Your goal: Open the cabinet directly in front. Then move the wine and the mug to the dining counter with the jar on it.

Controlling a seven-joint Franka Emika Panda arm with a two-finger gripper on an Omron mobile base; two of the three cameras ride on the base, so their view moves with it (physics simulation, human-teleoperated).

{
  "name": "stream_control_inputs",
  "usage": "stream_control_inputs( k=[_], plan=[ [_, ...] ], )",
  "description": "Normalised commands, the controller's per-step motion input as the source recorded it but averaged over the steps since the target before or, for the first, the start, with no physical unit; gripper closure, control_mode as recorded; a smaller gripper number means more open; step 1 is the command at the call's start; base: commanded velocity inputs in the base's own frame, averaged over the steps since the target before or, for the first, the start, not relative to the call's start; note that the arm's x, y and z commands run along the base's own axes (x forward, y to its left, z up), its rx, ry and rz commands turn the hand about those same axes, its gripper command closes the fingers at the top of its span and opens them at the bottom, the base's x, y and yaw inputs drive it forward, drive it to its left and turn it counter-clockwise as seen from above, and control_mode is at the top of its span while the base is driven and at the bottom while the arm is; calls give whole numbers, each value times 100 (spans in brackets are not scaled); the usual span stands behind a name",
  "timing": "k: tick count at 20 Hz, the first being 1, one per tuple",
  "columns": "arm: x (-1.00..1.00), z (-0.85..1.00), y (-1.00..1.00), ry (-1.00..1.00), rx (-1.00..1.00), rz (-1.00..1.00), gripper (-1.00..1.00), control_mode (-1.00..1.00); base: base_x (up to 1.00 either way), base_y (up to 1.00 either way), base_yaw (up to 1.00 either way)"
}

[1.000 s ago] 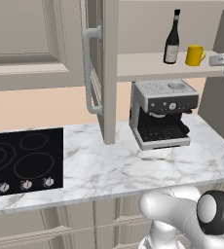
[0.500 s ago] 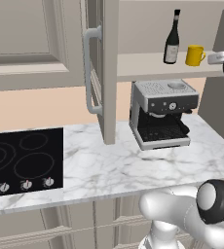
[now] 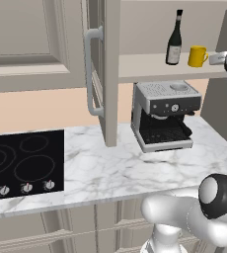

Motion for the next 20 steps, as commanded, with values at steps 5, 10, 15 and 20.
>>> stream_control_inputs(
  k=[5,10,15,20],
  plan=[
    [18,-7,-5,0,0,2,-100,-100,0,0,0],
    [20,-4,-4,0,0,2,-100,-100,0,0,0],
    [20,-4,-4,0,0,2,-100,-100,0,0,0],
    [19,-4,-8,0,0,2,-100,-100,0,0,0]
  ],
)
